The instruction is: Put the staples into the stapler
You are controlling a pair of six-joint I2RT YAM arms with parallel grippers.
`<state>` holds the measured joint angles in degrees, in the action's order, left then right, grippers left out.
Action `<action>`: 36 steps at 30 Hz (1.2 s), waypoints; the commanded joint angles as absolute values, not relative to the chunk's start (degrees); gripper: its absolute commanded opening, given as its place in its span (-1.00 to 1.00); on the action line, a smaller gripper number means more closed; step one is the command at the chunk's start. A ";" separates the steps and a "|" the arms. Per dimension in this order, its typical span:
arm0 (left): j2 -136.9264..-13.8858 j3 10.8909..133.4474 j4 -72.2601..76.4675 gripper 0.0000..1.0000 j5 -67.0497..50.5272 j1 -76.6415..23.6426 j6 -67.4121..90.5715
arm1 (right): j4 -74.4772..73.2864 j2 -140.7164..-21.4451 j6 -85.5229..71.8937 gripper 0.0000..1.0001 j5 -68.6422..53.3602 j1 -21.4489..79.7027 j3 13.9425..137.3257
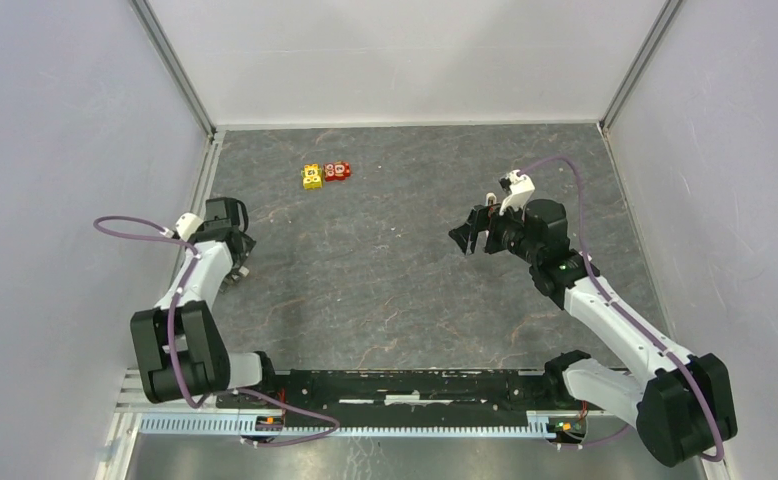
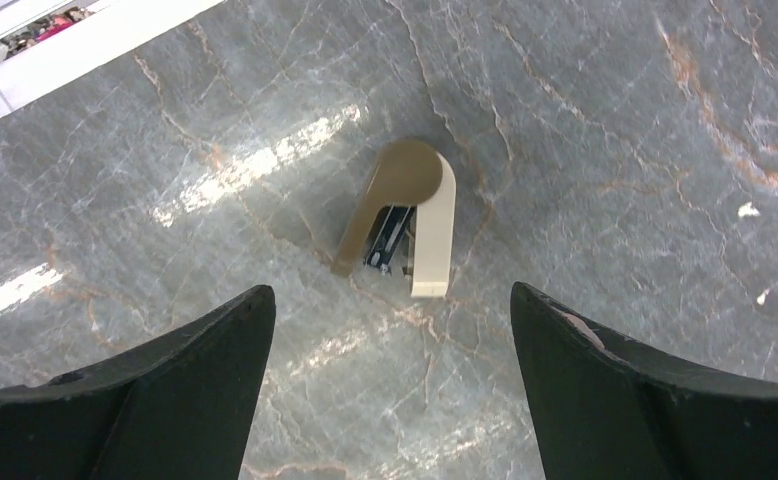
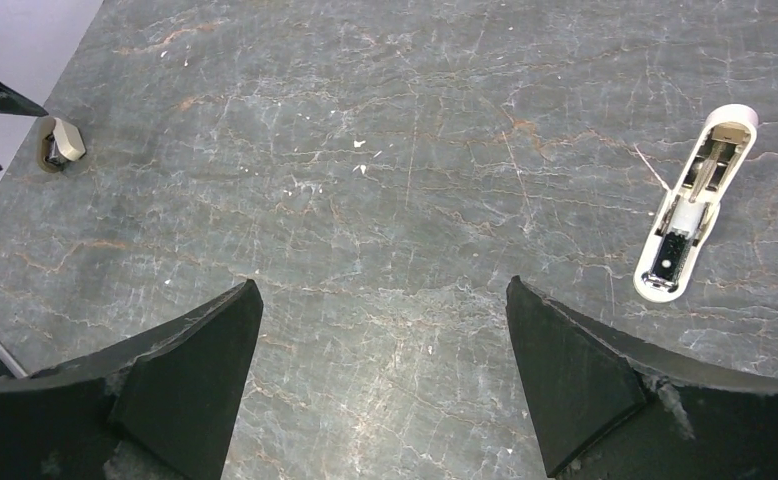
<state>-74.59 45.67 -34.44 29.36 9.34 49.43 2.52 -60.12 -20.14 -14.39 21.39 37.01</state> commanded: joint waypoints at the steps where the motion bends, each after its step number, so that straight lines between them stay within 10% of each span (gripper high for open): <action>1: -78.05 45.04 -27.02 0.85 27.89 12.19 46.31 | 4.51 -60.57 -18.89 0.96 -16.22 21.52 37.70; 36: -72.15 43.01 -22.98 -0.20 8.84 14.73 39.56 | 8.24 -59.23 -23.75 0.96 -23.18 21.60 34.43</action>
<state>-77.69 44.18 -24.51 15.33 15.00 41.82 4.32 -59.94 -20.84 -19.77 21.39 36.07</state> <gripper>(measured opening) 0.485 0.982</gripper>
